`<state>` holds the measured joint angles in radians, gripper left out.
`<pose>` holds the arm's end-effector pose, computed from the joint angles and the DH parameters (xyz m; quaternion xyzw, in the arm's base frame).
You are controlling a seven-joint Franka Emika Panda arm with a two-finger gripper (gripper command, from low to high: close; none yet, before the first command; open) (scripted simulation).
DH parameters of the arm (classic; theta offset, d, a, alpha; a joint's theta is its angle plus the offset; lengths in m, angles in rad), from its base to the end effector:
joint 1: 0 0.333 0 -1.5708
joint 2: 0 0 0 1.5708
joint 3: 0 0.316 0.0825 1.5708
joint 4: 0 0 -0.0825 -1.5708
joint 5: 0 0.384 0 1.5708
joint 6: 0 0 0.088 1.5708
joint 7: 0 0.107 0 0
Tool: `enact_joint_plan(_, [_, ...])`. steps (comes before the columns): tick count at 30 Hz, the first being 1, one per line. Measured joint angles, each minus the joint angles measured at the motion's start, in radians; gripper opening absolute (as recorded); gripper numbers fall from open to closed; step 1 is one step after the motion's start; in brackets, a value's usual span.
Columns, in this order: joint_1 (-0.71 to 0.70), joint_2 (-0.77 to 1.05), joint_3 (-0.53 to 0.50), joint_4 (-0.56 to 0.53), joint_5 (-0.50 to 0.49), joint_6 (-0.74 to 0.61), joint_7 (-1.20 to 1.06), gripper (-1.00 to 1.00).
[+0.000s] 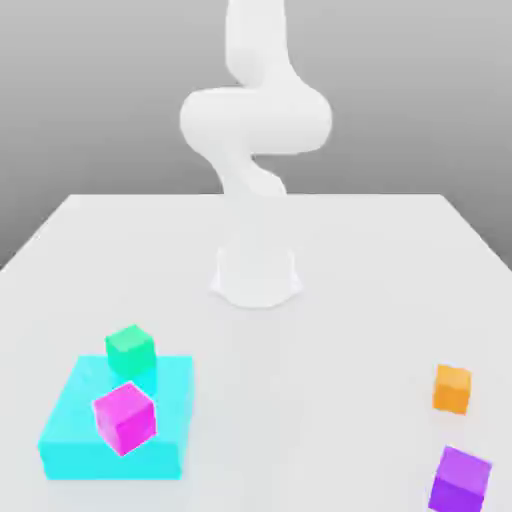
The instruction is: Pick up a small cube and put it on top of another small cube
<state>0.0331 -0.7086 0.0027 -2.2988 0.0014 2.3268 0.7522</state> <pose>0.3793 0.0140 0.6815 -0.8736 0.3273 -0.3326 0.1379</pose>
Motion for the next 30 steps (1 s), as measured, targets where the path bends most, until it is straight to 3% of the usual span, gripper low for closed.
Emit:
enact_joint_plan(18, [0.199, 0.659, 0.072, 0.008, -0.002, 0.193, -0.336, 0.0])
enact_joint_plan(30, [0.293, 1.097, 0.119, 0.023, -0.103, 0.339, -0.465, 0.0])
